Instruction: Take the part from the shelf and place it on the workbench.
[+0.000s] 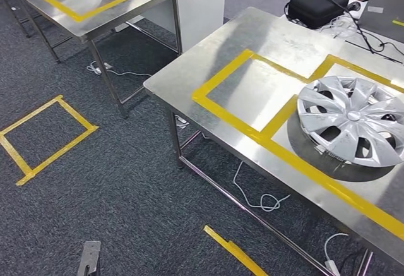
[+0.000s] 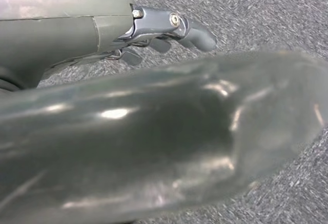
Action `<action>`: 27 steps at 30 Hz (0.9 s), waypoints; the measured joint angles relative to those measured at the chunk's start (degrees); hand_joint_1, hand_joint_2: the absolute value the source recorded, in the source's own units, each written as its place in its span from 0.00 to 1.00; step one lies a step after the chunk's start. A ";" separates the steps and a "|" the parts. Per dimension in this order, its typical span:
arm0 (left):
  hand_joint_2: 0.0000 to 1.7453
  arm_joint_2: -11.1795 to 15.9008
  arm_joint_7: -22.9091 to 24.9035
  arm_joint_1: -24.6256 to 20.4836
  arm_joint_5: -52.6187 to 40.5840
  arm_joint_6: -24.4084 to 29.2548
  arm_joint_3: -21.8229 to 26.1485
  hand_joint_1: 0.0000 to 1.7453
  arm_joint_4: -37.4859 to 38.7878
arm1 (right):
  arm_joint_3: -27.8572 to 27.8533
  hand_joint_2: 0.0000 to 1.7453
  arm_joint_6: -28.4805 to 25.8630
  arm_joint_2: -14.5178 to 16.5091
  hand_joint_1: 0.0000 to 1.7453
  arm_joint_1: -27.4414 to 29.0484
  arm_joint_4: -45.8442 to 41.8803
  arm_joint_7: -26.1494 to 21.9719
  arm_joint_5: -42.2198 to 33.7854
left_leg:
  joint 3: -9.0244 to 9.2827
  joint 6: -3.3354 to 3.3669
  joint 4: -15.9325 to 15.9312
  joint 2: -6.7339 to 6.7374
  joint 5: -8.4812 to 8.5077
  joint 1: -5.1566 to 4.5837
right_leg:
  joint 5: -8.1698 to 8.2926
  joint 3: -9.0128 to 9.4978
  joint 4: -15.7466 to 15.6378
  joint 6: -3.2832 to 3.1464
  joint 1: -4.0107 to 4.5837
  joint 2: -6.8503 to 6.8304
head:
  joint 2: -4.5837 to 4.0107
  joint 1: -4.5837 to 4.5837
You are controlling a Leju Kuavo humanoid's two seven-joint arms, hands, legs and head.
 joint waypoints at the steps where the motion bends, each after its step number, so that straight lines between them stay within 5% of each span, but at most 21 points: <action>1: 0.00 -0.03 0.00 -0.03 0.00 0.01 0.01 0.00 0.00 | -0.01 0.00 -0.04 0.01 0.00 0.05 -0.01 -0.08 0.05 | -0.12 0.31 -0.32 0.05 0.38 0.14 | -1.28 -0.81 1.61 0.21 -0.02 0.03 | 0.00 0.07; 4: 0.00 -0.08 0.00 -0.04 0.01 0.01 0.02 0.00 0.00 | 0.03 0.00 -0.16 0.11 0.00 0.38 0.04 -0.29 0.10 | -0.84 0.72 -0.48 0.09 0.99 0.13 | -6.88 -5.07 11.83 0.73 -0.16 0.06 | 0.00 0.19; 6: 0.00 -0.20 0.00 0.05 0.02 0.00 0.03 0.00 0.00 | 0.09 0.00 -0.16 0.26 0.00 0.56 0.11 -0.37 0.11 | -1.25 0.67 -0.44 0.10 1.28 0.03 | -7.41 -5.78 14.61 0.92 -0.18 0.06 | 0.00 0.18; 9: 0.00 -0.32 0.00 0.02 0.02 0.00 0.05 0.00 0.00 | 0.11 0.00 -0.17 0.37 0.00 0.56 0.14 -0.44 0.25 | -1.47 0.34 -0.26 0.08 1.55 -0.07 | -2.92 0.35 4.54 0.87 -0.17 -0.01 | 0.00 0.21; 11: 0.00 -0.33 0.00 -0.02 0.04 0.00 0.07 0.00 0.00 | 0.18 0.00 -0.23 0.42 0.00 0.62 0.13 -0.46 0.36 | -1.79 -0.17 0.04 0.02 1.70 -0.29 | -1.63 3.47 -0.96 0.42 -0.08 0.04 | 0.00 0.16; 15: 0.00 -0.26 0.00 0.01 0.32 -0.02 0.18 0.00 0.00 | 0.30 0.00 -0.34 0.48 0.00 0.93 0.12 -0.46 0.46 | -2.49 -1.36 0.90 -0.03 1.45 -0.24 | -1.02 3.50 -1.66 -1.00 -0.05 0.06 | 0.00 0.08; 17: 0.00 -0.25 0.00 0.01 0.42 -0.02 0.24 0.00 0.01 | 0.30 0.00 -0.36 0.50 0.00 1.04 0.12 -0.48 0.48 | -4.09 -2.01 5.37 -0.06 -1.91 -0.05 | -0.58 3.30 -1.77 -1.68 -0.18 -0.10 | 0.00 0.00; 19: 0.00 -0.34 0.00 0.02 0.44 -0.02 0.29 0.00 0.02 | 0.31 0.00 -0.38 0.54 0.00 1.21 0.12 -0.51 0.52 | -6.87 -2.46 13.15 -0.06 -6.33 0.15 | -0.23 2.83 -1.70 -2.00 -0.09 -0.20 | 0.00 -0.06; 21: 0.00 -0.37 0.00 0.03 0.45 -0.02 0.34 0.00 0.02 | 0.31 0.00 -0.39 0.63 0.00 1.41 0.12 -0.52 0.61 | -7.67 -2.51 16.86 -0.06 -7.59 0.26 | 0.13 2.22 -1.58 -2.05 0.02 -0.20 | 0.00 -0.06; 22: 0.00 -0.37 0.00 0.04 0.45 -0.03 0.36 0.00 0.02 | 0.32 0.00 -0.40 0.68 0.00 1.52 0.11 -0.52 0.68 | -6.50 -2.37 15.38 -0.06 -6.61 0.27 | 0.30 1.96 -1.51 -2.03 0.07 -0.17 | 0.00 -0.08; 25: 0.00 -0.31 0.00 -0.03 0.42 -0.04 0.38 0.00 0.01 | 0.30 0.00 -0.44 0.72 0.00 1.69 0.04 -0.52 0.89 | 0.21 -1.36 3.60 -0.08 -2.14 0.10 | 0.72 1.48 -1.32 -1.79 0.27 -0.11 | 0.00 -0.04; 27: 0.00 -0.28 0.00 -0.09 0.35 -0.04 0.38 0.00 0.01 | 0.30 0.00 -0.49 0.72 0.00 1.76 -0.02 -0.52 0.95 | 1.85 -0.79 0.02 -0.07 -1.39 -0.10 | 1.08 1.08 -1.19 -1.28 0.35 -0.14 | 0.00 -0.02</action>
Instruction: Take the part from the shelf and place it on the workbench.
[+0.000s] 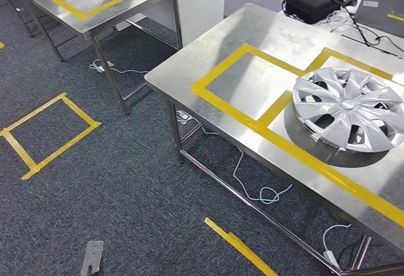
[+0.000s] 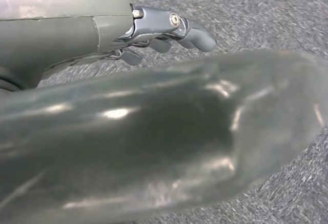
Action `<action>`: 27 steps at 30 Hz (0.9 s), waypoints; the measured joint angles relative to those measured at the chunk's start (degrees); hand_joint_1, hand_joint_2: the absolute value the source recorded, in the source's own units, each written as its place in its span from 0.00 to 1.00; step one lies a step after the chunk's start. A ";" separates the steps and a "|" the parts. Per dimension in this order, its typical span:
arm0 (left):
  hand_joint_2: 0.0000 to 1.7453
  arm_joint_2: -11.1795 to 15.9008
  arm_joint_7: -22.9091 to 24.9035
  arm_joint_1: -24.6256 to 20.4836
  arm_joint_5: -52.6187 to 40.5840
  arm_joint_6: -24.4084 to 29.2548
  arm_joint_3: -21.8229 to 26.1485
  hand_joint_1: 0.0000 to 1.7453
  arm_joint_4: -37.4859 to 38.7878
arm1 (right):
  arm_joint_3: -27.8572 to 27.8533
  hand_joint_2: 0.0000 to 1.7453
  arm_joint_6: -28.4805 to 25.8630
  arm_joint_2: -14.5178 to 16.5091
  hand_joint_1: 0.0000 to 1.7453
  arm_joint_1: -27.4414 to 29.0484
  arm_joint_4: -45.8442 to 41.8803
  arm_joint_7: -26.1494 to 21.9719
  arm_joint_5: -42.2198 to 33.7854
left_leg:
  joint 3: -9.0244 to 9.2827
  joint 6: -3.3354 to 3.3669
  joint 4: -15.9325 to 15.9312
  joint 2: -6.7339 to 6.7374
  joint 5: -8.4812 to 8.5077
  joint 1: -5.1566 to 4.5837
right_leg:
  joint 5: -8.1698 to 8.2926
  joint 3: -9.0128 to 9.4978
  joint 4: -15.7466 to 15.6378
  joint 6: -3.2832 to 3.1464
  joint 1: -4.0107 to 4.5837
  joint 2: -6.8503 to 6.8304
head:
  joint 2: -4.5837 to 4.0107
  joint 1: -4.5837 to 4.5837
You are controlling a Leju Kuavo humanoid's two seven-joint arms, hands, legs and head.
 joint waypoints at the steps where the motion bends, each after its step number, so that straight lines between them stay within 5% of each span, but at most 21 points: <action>1: 0.00 0.00 0.00 0.01 -0.01 -0.01 0.01 0.00 0.01 | 0.01 0.00 -0.02 0.01 0.00 0.05 -0.02 0.00 0.01 | -0.12 0.22 -0.16 0.01 0.17 -0.10 | 0.24 -0.18 0.01 0.35 -0.01 -0.02 | 0.00 0.02; 4: 0.00 -0.06 0.00 0.02 0.02 -0.01 0.02 0.00 0.01 | -0.03 0.00 -0.04 0.04 0.00 0.24 -0.10 0.00 0.04 | -0.79 1.29 -0.96 0.20 1.55 0.11 | -1.09 -1.31 1.27 1.29 -0.24 0.06 | 0.00 0.09; 7: 0.00 -0.02 0.00 -0.09 0.00 -0.02 0.04 0.00 0.00 | -0.04 0.00 -0.09 0.09 0.00 0.49 -0.12 0.00 0.10 | -2.31 1.92 -1.17 0.35 2.88 0.09 | -7.79 -4.94 10.68 1.82 -0.41 0.19 | 0.00 0.29; 9: 0.00 -0.03 0.00 -0.01 -0.04 -0.05 0.06 0.00 0.01 | -0.02 0.00 -0.09 0.21 0.00 0.69 -0.10 0.00 0.14 | -3.55 1.82 -1.02 0.36 3.67 0.02 | -9.70 -5.92 15.43 2.11 -0.48 0.19 | 0.00 0.30; 10: 0.00 -0.05 0.00 0.02 -0.07 -0.08 0.07 0.00 0.01 | -0.01 0.00 -0.09 0.26 0.00 0.73 -0.10 0.00 0.15 | -4.14 1.72 -0.90 0.36 4.04 0.03 | -9.08 -4.90 14.83 2.21 -0.52 0.18 | 0.00 0.30; 13: 0.00 -0.08 0.00 0.01 -0.14 -0.15 0.07 0.00 0.01 | 0.00 0.00 -0.08 0.33 0.00 0.59 -0.10 0.01 0.20 | -5.47 1.10 -0.42 0.33 4.87 0.07 | -5.34 2.96 3.76 2.34 -0.69 0.11 | 0.00 0.32; 15: 0.00 -0.06 0.00 -0.02 -0.24 -0.16 0.07 0.00 0.01 | -0.02 0.00 -0.05 0.34 0.00 0.49 -0.12 0.03 0.22 | -6.01 0.44 -0.04 0.26 5.43 -0.09 | -4.66 5.86 -0.97 1.91 -0.60 0.24 | 0.00 0.24; 17: 0.00 -0.02 0.00 -0.01 -0.35 -0.16 0.10 0.00 0.01 | -0.03 0.00 0.00 0.39 0.00 0.53 -0.12 0.06 0.24 | -6.31 -0.19 0.13 0.19 6.08 -0.15 | -4.36 5.31 -1.27 1.11 -0.48 0.35 | 0.00 0.14; 19: 0.00 0.06 0.00 0.05 -0.43 -0.16 0.17 0.00 0.01 | -0.01 0.00 0.13 0.45 0.00 0.53 -0.10 0.07 0.26 | -6.89 -0.81 1.32 0.10 4.85 -0.01 | -3.76 4.62 -1.30 0.23 -0.56 0.19 | 0.00 0.05; 22: 0.00 -0.03 0.00 0.09 -0.62 -0.16 0.30 0.00 0.01 | -0.02 0.00 0.34 0.49 0.00 0.56 -0.11 0.07 0.27 | -9.39 -1.63 10.09 0.04 -2.51 0.24 | -2.49 3.72 -1.23 -0.73 -0.47 -0.01 | 0.00 -0.15; 24: 0.00 -0.08 0.00 0.07 -0.79 -0.16 0.36 0.00 0.01 | -0.01 0.00 0.45 0.55 0.00 0.57 -0.12 0.07 0.28 | -10.23 -1.73 15.81 0.04 -5.29 0.33 | -1.65 2.58 -0.92 -0.83 -0.23 -0.02 | 0.00 -0.17; 25: 0.00 -0.07 0.00 0.06 -0.87 -0.15 0.39 0.00 0.01 | 0.00 0.00 0.49 0.61 0.00 0.58 -0.12 0.07 0.29 | -9.41 -1.58 16.01 0.04 -5.02 0.34 | -1.31 1.91 -0.70 -0.85 -0.10 0.00 | 0.00 -0.19; 27: 0.00 -0.06 0.00 0.04 -0.92 -0.14 0.43 0.00 0.01 | 0.01 0.00 0.50 0.68 0.00 0.58 -0.12 0.07 0.32 | -4.98 -0.81 10.25 0.02 -2.43 0.18 | -0.78 0.82 -0.28 -0.83 0.16 0.04 | 0.00 -0.20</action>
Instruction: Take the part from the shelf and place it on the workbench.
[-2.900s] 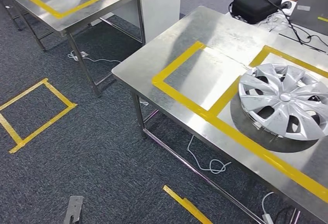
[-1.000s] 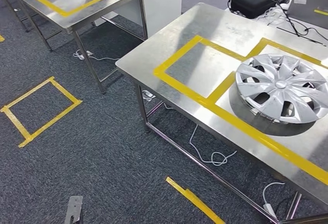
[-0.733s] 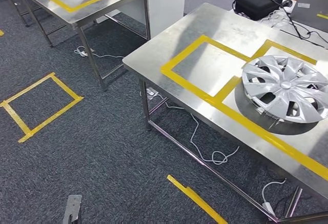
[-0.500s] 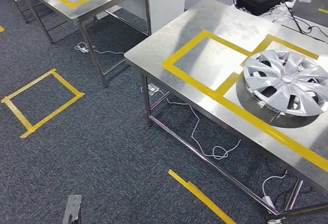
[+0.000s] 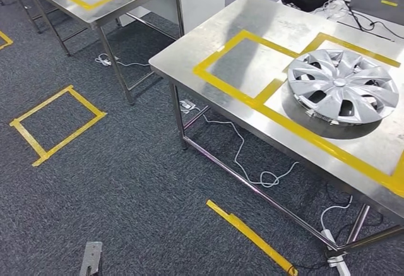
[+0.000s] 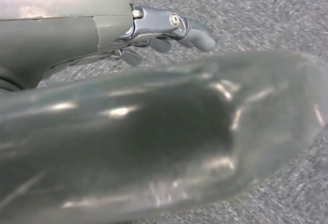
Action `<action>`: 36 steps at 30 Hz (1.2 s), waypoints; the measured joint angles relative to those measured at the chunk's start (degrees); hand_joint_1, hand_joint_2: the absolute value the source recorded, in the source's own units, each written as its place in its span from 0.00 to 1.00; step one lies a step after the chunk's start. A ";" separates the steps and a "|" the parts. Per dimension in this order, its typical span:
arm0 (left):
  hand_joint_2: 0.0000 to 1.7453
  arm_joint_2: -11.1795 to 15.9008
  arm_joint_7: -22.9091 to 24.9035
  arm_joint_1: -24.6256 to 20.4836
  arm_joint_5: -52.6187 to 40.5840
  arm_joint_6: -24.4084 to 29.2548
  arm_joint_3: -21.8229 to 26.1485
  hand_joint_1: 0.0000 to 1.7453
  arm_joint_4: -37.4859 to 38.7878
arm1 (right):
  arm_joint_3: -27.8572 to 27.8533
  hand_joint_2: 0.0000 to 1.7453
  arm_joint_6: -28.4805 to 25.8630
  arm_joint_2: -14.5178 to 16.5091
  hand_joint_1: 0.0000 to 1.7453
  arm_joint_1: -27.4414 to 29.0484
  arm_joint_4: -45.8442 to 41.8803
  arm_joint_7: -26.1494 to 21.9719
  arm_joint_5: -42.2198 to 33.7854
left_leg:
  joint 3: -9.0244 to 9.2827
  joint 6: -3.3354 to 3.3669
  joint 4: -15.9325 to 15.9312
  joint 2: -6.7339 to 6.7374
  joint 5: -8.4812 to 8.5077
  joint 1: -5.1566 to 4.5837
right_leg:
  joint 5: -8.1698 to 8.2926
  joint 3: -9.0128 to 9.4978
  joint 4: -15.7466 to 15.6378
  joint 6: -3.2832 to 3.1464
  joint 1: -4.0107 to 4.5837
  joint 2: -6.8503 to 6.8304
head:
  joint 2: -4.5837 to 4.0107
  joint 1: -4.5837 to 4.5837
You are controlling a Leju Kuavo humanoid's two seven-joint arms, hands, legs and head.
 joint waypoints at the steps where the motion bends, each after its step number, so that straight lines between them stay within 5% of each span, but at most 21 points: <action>1: 0.00 0.05 0.00 -0.05 -0.01 0.01 0.02 0.00 0.00 | 0.01 0.00 0.00 0.03 0.00 0.00 0.00 0.00 0.02 | 2.69 0.59 -4.20 0.01 0.94 -0.15 | 0.24 -0.41 0.16 0.06 0.16 0.00 | 0.00 0.02; 3: 0.00 0.12 0.00 -0.18 -0.05 0.09 0.04 0.00 0.00 | 0.06 0.00 0.02 0.07 0.00 -0.05 0.01 0.00 0.03 | 5.87 1.30 -9.81 0.02 1.85 -0.49 | 0.85 -0.95 0.30 0.42 0.25 -0.08 | 0.00 0.04; 7: 0.00 0.08 0.00 -0.30 -0.08 0.22 0.26 0.00 0.00 | 0.31 0.00 0.07 0.13 0.00 -0.09 0.03 0.00 0.07 | 5.59 2.17 -11.72 0.20 3.36 -0.62 | 0.95 -1.82 0.73 1.70 -0.12 -0.08 | 0.00 0.09; 9: 0.00 0.04 0.00 -0.46 -0.10 0.24 0.40 0.00 0.00 | 0.40 0.00 0.08 0.14 0.00 -0.16 0.05 0.01 0.07 | 4.68 2.70 -12.35 0.38 4.63 -0.38 | -2.81 -3.61 4.62 2.21 -0.24 0.06 | 0.00 0.22; 11: 0.00 0.04 0.00 -0.51 -0.16 0.28 0.48 0.00 0.00 | 0.56 0.00 0.12 0.16 0.00 -0.14 0.14 0.09 0.07 | 3.16 2.83 -12.36 0.40 5.56 -0.38 | -7.30 -6.22 12.07 2.72 -0.34 0.08 | 0.00 0.28; 13: 0.00 -0.05 0.00 -0.38 -0.28 0.52 0.51 0.00 0.00 | 0.70 0.00 0.28 0.20 0.00 0.00 0.28 0.18 0.06 | 1.66 2.61 -12.30 0.45 6.52 -0.36 | -7.60 -6.87 16.42 3.17 -0.49 0.07 | 0.00 0.28; 15: 0.00 -0.11 0.00 -0.30 -0.45 0.89 0.51 0.00 0.00 | 0.80 0.00 0.61 0.21 0.00 0.06 0.35 0.39 0.03 | 0.37 2.24 -12.04 0.51 7.40 -0.25 | -4.28 -3.36 12.63 3.51 -0.77 0.03 | 0.00 0.27; 18: 0.75 -0.05 0.00 -0.30 -0.64 1.31 0.51 0.00 -0.03 | 0.92 0.00 1.13 0.21 0.00 0.11 0.38 0.96 -0.11 | -1.05 1.38 -10.87 0.48 8.15 -0.37 | -3.40 4.56 0.86 3.29 -0.95 0.04 | 0.00 0.27; 19: 1.00 -0.03 0.00 -0.29 -0.67 1.39 0.52 0.00 -0.04 | 0.95 0.25 1.27 0.22 0.00 0.20 0.41 1.05 -0.16 | -1.28 1.10 -10.54 0.46 8.34 -0.45 | -4.04 5.54 -0.90 2.89 -0.86 0.09 | 0.00 0.25; 22: 1.00 0.06 0.00 -0.21 -0.68 1.53 0.55 0.00 -0.04 | 0.98 1.00 1.74 0.24 0.00 0.54 0.53 1.18 -0.38 | -1.68 0.16 -9.74 0.41 8.10 -0.34 | -4.04 5.15 -1.37 1.32 -0.82 0.06 | 0.00 0.23; 24: 1.00 0.06 0.00 -0.11 -0.66 1.61 0.57 0.00 -0.04 | 0.98 1.00 2.03 0.26 0.00 0.89 0.57 1.22 -0.57 | -3.06 -0.55 -5.66 0.34 4.62 -0.12 | -3.49 4.77 -1.39 0.46 -0.90 -0.06 | 0.00 0.15; 26: 1.00 -0.02 0.00 0.03 -0.64 1.69 0.58 0.00 -0.04 | 0.96 1.00 2.11 0.32 0.00 1.48 0.58 1.21 -0.74 | -5.45 -1.05 2.06 0.31 -0.18 0.11 | -3.06 4.48 -1.34 0.12 -0.79 -0.10 | 0.00 0.09; 28: 1.00 -0.04 0.00 0.16 -0.61 1.82 0.60 0.00 -0.04 | 0.90 1.00 2.07 0.44 0.00 2.08 0.59 1.22 -0.85 | -6.35 -1.14 6.60 0.31 -1.60 0.24 | -2.72 4.40 -1.23 0.11 -0.67 -0.06 | 0.00 0.09; 29: 1.00 -0.03 0.00 0.21 -0.60 1.91 0.61 0.00 -0.04 | 0.82 1.00 2.01 0.52 0.00 2.36 0.59 1.22 -0.89 | -5.47 -1.00 5.78 0.29 -0.55 0.24 | -2.63 4.41 -1.15 0.13 -0.62 -0.02 | 0.00 0.08; 32: 1.00 0.04 0.00 0.35 -0.62 2.23 0.66 0.00 -0.04 | 0.34 1.00 1.77 0.85 0.00 2.93 0.59 1.24 -1.02 | 0.19 0.17 -4.65 0.09 4.71 0.01 | -2.68 4.34 -0.96 0.39 -0.49 0.04 | 0.00 0.12; 36: 1.00 0.12 0.00 0.37 -0.64 2.45 0.74 0.00 -0.04 | -0.20 1.00 1.58 1.29 0.00 3.39 0.58 1.31 -1.16 | 2.22 1.51 -9.56 0.04 5.08 -0.29 | -2.64 3.76 -0.89 1.46 -0.47 0.05 | 0.00 0.10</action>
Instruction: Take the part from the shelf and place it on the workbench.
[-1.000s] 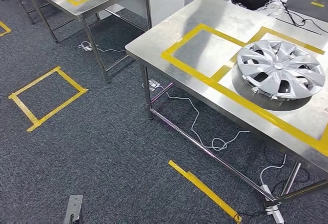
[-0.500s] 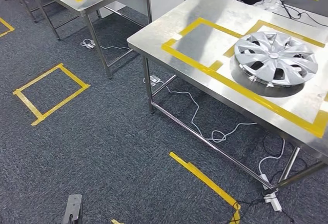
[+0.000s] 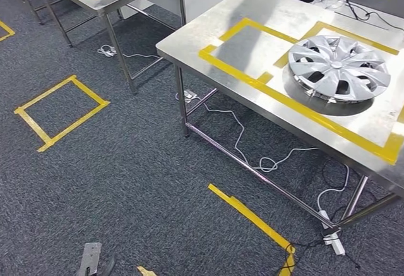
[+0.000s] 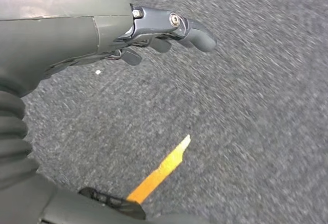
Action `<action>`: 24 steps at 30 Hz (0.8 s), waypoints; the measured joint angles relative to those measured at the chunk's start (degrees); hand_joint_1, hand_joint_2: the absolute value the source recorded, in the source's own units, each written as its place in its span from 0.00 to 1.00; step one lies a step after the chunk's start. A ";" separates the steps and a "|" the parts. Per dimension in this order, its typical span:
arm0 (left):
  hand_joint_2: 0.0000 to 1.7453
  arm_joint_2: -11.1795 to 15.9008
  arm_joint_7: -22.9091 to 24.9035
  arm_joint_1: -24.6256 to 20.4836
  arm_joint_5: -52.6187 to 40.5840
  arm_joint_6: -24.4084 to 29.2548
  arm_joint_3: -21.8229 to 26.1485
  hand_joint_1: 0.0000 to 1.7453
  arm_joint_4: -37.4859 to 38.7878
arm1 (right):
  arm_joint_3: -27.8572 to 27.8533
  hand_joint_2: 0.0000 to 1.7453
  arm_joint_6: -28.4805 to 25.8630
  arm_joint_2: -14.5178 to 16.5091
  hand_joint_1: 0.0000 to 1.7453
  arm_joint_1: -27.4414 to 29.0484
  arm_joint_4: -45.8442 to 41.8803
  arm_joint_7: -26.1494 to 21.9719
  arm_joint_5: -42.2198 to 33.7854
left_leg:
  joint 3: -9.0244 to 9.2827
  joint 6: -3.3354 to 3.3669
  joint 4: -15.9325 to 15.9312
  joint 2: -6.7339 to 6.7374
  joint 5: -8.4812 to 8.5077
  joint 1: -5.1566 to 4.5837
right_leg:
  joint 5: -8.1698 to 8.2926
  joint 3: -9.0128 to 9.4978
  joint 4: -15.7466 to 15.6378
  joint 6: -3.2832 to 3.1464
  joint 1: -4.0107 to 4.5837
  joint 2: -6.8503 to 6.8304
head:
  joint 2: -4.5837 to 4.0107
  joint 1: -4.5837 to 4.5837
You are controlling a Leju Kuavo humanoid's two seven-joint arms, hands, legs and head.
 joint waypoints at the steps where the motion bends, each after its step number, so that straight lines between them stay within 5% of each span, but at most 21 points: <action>1: 1.00 -0.03 0.00 -0.06 0.00 0.02 0.01 0.00 0.00 | -0.13 1.00 -0.02 0.04 0.00 0.06 -0.01 0.00 0.00 | 0.09 0.26 -0.60 0.07 -0.05 0.10 | -0.33 -0.41 0.29 0.30 -0.02 0.01 | 0.00 0.06; 3: 1.00 -0.07 0.00 -0.18 -0.02 0.07 0.02 0.00 0.00 | -0.38 1.00 -0.08 0.07 0.00 0.06 -0.01 0.05 -0.01 | 0.19 0.63 -1.56 0.21 0.07 0.37 | -2.55 -2.43 3.74 0.77 -0.03 0.04 | 0.00 0.26; 5: 1.00 -0.09 0.00 -0.16 -0.03 0.11 0.03 0.00 0.00 | -0.47 1.00 -0.15 0.16 0.00 0.20 0.01 0.31 -0.02 | 0.02 0.79 -1.64 0.25 0.20 0.30 | -5.92 -6.24 11.25 1.09 -0.13 0.08 | 0.00 0.38; 7: 1.00 -0.15 0.00 -0.09 -0.04 0.13 0.04 0.00 0.00 | -0.49 1.00 -0.23 0.36 0.00 0.48 0.03 0.59 -0.03 | -0.08 0.80 -1.55 0.26 0.21 0.19 | -6.91 -9.11 16.44 1.38 -0.19 0.09 | 0.00 0.36; 9: 1.00 -0.19 0.00 -0.09 -0.05 0.14 0.05 0.00 0.00 | -0.56 1.00 -0.29 0.54 0.00 0.62 0.03 0.63 -0.07 | -0.09 0.75 -1.34 0.26 0.19 0.20 | -3.77 -7.97 13.33 1.57 -0.29 0.05 | 0.00 0.36; 12: 1.00 -0.17 0.00 -0.16 -0.07 0.22 0.08 0.00 0.00 | -0.88 1.00 -0.39 0.64 0.00 0.64 0.02 0.61 -0.29 | -0.34 0.18 -0.64 0.19 0.01 0.02 | 0.71 -3.00 2.65 1.48 -0.45 0.02 | 0.00 0.40; 17: 1.00 -0.07 0.00 -0.11 -0.08 0.40 0.21 0.00 0.00 | -1.34 1.00 -0.75 1.02 0.00 1.05 -0.02 0.57 -0.52 | -1.22 -1.20 0.87 0.10 -0.68 -0.08 | 1.27 -2.41 1.31 -0.23 -0.46 0.24 | 0.00 0.34; 21: 1.00 -0.16 0.00 -0.08 -0.19 0.42 0.26 0.00 0.00 | -1.40 1.00 -1.32 1.45 0.00 1.38 -0.03 0.28 -0.27 | -6.45 -2.23 13.75 0.08 -7.63 0.34 | 1.57 -2.64 1.26 -0.90 -0.50 0.15 | 0.00 0.14; 22: 1.00 -0.16 0.00 -0.05 -0.19 0.42 0.28 0.00 0.00 | -1.41 1.00 -1.44 1.60 0.00 1.51 -0.03 0.14 -0.19 | -7.35 -2.27 16.12 0.08 -8.26 0.39 | 1.60 -2.70 1.27 -0.94 -0.47 0.15 | 0.00 0.13; 24: 1.00 -0.16 0.00 0.00 -0.16 0.43 0.31 0.00 0.00 | -1.42 1.00 -1.49 1.89 0.00 1.72 -0.03 -0.05 -0.03 | -6.19 -2.06 14.39 0.07 -6.25 0.44 | 1.62 -2.69 1.29 -0.96 -0.44 0.18 | 0.00 0.13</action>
